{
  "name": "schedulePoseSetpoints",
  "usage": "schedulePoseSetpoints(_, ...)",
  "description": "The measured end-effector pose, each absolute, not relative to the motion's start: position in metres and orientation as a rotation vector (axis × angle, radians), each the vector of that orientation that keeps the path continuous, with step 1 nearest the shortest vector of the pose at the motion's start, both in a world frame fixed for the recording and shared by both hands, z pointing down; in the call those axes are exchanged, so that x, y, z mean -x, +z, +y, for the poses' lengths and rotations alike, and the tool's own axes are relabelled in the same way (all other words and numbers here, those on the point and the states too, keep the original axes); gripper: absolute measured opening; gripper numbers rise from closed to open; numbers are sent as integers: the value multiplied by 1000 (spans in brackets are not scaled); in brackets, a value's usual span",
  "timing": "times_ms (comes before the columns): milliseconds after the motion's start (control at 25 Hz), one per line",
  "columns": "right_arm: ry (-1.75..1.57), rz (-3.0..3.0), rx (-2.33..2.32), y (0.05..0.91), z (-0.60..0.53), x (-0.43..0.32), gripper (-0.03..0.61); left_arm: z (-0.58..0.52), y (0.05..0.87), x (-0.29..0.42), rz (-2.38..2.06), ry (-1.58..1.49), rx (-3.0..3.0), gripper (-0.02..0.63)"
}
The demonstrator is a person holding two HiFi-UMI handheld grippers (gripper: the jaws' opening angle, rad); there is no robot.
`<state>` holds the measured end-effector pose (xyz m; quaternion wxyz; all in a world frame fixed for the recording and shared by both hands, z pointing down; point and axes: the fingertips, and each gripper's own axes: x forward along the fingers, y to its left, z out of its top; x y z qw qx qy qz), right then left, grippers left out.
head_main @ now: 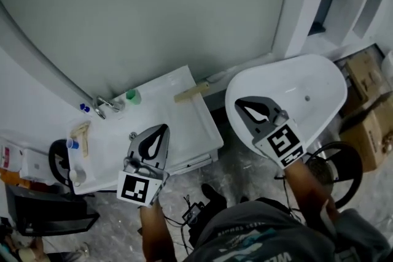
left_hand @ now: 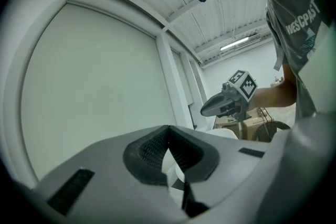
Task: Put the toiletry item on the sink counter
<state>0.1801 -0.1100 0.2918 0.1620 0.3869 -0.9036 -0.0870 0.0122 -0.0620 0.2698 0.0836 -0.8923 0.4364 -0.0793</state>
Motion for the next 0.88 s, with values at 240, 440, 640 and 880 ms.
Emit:
schedulePoseSetpoints(240,-224,-2536,-1165,297,-144,-146,31,-104,271,21,1242,-206,2697,2)
schedulePoseSetpoints(440,-214,-2506,-1200,304,-168,-125,31,-129,277,43,1199,-212,2711,2)
schedulePoseSetpoints(640,-174,-2484,-1205,319,-183,-111,31,-146,285,59,1193,-203,2732,3)
schedulePoseSetpoints(880,-149,-2475,-1198,330,-201,-103,31,-160,292,68,1213,-202,2738,2)
